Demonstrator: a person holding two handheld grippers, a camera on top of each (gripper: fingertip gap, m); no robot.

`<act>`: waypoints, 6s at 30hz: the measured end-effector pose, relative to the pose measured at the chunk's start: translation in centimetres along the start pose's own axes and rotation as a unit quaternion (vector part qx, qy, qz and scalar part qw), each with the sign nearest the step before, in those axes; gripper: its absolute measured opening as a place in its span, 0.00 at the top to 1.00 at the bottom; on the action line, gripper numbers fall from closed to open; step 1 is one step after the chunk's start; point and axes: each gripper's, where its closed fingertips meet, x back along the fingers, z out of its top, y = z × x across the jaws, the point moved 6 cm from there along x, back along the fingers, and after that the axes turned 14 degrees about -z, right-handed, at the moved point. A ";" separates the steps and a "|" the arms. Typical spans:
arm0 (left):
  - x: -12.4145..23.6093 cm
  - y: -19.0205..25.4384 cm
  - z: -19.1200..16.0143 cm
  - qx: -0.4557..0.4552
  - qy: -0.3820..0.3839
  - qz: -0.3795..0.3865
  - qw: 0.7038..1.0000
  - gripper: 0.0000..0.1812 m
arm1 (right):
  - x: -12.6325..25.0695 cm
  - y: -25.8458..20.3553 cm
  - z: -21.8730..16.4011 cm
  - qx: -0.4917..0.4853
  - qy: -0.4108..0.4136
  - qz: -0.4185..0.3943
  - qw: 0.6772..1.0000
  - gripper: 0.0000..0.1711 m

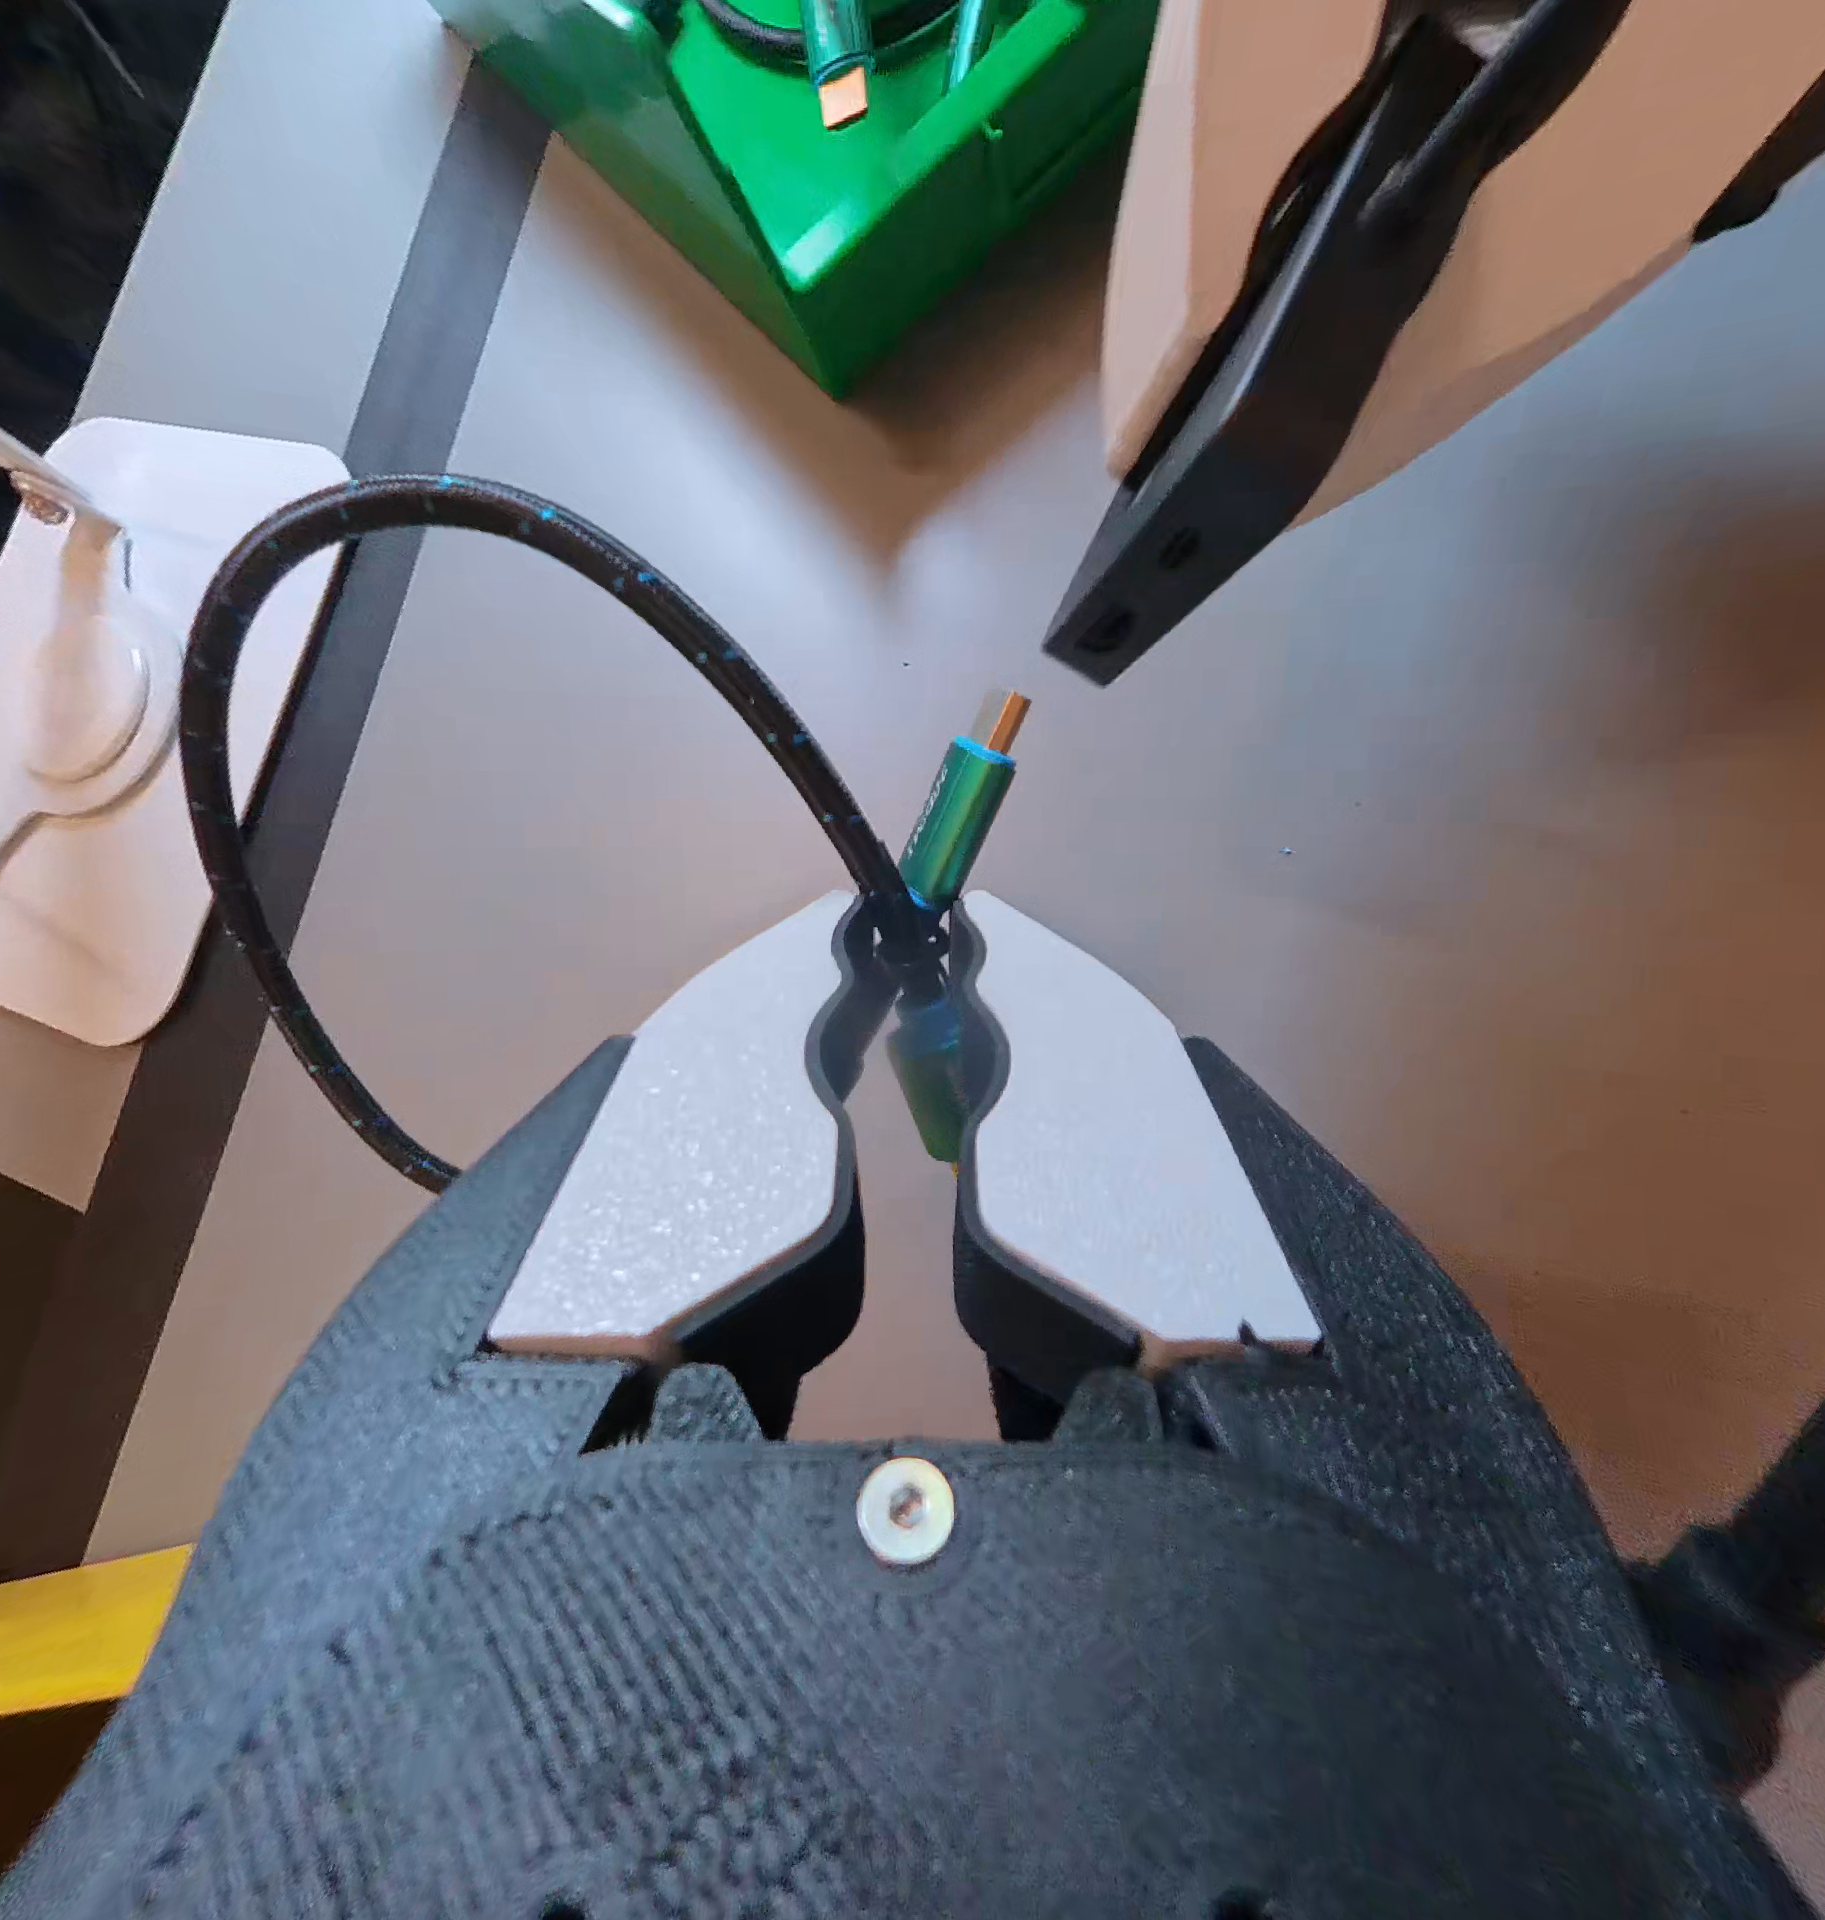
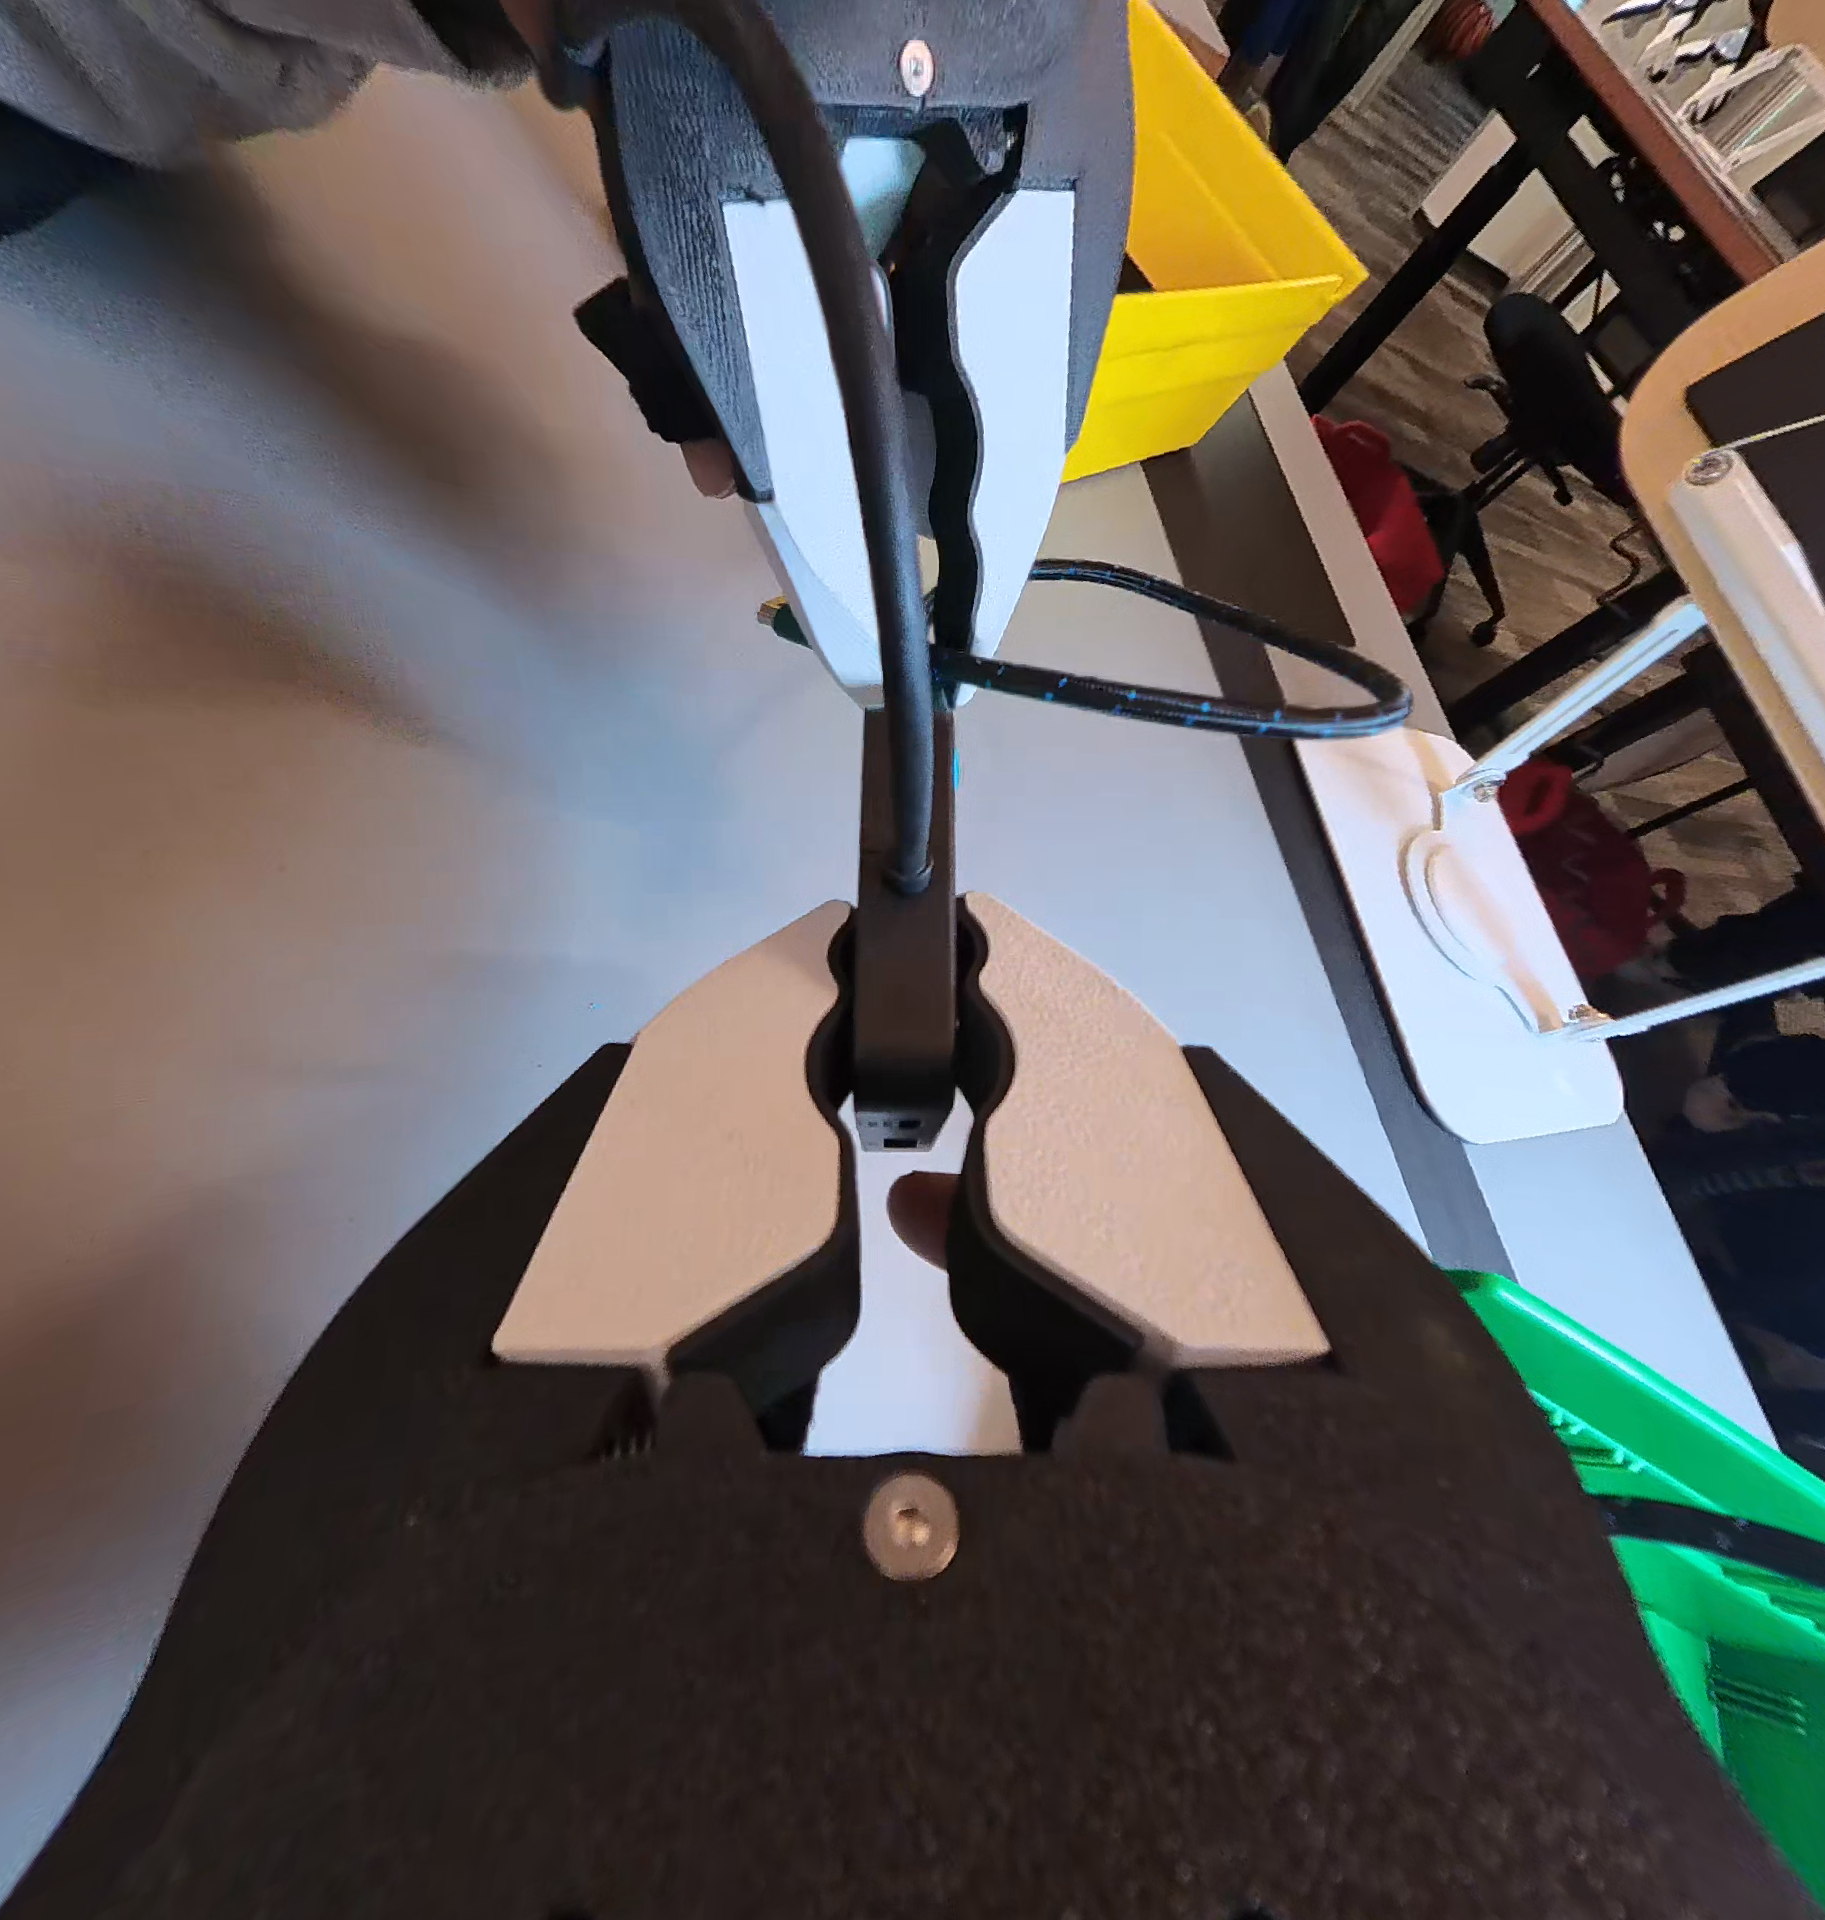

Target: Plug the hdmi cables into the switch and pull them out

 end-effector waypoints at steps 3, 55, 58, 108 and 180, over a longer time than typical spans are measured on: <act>-0.2 0.9 0.4 -0.010 -0.018 -0.003 1.000 0.92 | -0.2 -0.3 -0.1 0.008 -0.008 0.005 1.000 0.92; -0.8 3.4 -0.8 -0.037 -0.003 -0.165 0.986 0.93 | -0.7 -3.1 -0.1 0.088 -0.042 0.058 0.994 0.92; -0.8 3.3 -1.0 -0.035 0.001 -0.174 0.984 0.93 | -0.8 -3.4 0.1 0.088 -0.043 0.061 0.993 0.93; -9.1 2.6 0.9 -0.244 -0.110 -0.276 0.923 0.87 | 8.9 5.6 -0.7 -0.112 0.056 0.015 0.992 0.92; 1.4 2.2 0.8 0.008 0.077 -0.144 0.987 0.93 | 0.1 -1.7 2.1 0.039 0.052 -0.001 0.998 0.93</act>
